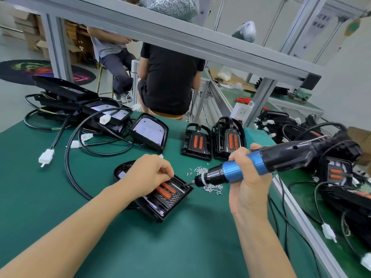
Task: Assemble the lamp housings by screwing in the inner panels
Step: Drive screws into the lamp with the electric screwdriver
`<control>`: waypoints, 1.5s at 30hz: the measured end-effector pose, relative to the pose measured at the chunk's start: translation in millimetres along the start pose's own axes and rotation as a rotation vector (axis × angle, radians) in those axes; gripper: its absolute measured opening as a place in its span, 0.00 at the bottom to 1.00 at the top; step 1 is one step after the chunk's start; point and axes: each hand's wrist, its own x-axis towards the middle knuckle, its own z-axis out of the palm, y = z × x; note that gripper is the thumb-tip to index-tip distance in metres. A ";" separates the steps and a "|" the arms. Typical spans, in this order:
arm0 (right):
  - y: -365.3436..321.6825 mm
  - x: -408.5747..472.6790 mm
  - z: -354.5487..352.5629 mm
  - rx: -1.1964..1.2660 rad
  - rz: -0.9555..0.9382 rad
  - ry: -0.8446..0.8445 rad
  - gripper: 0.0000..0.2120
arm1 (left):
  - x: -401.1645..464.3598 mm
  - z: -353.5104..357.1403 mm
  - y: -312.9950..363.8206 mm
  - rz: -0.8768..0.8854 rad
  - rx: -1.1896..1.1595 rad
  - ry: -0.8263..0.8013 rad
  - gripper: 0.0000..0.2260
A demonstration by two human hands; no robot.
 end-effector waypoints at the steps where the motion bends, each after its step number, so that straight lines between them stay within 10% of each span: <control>1: 2.0 -0.4 0.1 -0.003 0.008 -0.014 0.17 | -2.0 -0.5 -0.4 0.010 0.004 0.013 0.05; 30: 12.4 7.8 0.6 -0.072 0.069 -0.112 0.13 | 3.6 0.9 -0.3 0.012 0.058 -0.036 0.04; 45: -17.1 15.6 -29.9 0.021 -0.085 0.226 0.19 | 77.9 29.5 38.8 -0.026 0.018 -0.216 0.05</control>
